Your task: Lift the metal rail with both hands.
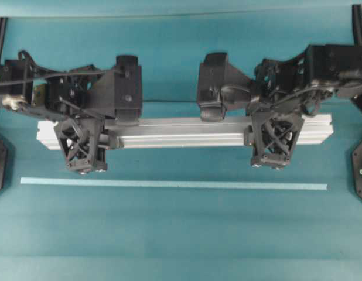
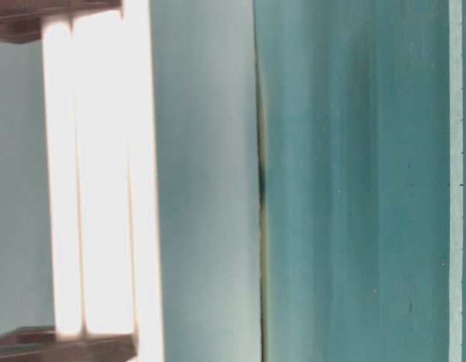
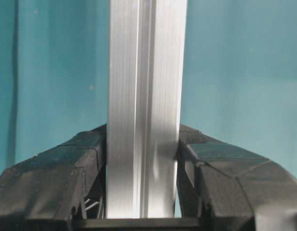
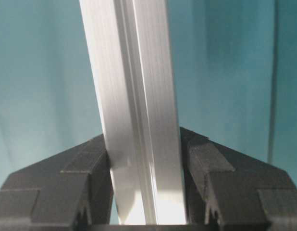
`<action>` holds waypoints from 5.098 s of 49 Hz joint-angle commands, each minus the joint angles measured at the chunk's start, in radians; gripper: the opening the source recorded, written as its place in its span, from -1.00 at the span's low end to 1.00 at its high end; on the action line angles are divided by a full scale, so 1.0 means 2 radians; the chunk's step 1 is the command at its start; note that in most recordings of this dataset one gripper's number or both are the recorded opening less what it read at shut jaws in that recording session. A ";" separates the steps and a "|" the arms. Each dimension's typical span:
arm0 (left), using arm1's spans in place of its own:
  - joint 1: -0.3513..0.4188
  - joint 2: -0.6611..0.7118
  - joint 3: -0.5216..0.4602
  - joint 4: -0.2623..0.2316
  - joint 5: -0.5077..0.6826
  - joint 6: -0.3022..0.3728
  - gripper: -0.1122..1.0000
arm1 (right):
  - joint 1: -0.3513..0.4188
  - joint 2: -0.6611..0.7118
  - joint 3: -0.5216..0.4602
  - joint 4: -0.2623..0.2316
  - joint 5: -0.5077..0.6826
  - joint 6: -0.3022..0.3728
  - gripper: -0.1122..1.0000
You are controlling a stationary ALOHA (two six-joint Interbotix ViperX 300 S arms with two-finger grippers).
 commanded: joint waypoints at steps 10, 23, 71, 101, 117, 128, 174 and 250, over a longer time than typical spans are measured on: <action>0.000 0.005 0.041 0.000 -0.055 0.003 -0.16 | 0.000 0.005 0.057 0.002 -0.075 -0.003 -0.10; -0.005 0.041 0.081 0.000 -0.116 0.002 -0.16 | 0.008 0.035 0.103 0.002 -0.144 -0.003 -0.10; -0.013 0.123 0.123 0.000 -0.196 -0.011 -0.16 | 0.023 0.090 0.170 0.021 -0.272 -0.001 -0.10; -0.017 0.135 0.144 0.000 -0.216 -0.026 -0.16 | 0.037 0.122 0.182 0.029 -0.304 -0.001 -0.10; -0.018 0.139 0.141 0.000 -0.229 -0.027 -0.16 | 0.031 0.120 0.192 0.029 -0.304 -0.001 -0.10; -0.021 0.140 0.141 0.000 -0.229 -0.027 -0.16 | 0.031 0.120 0.193 0.029 -0.304 -0.001 -0.10; -0.021 0.146 0.163 0.000 -0.264 -0.026 -0.14 | 0.031 0.124 0.193 0.028 -0.309 0.002 -0.09; -0.012 -0.114 0.190 0.000 -0.266 -0.024 0.93 | 0.009 -0.146 0.243 0.028 -0.356 0.006 0.90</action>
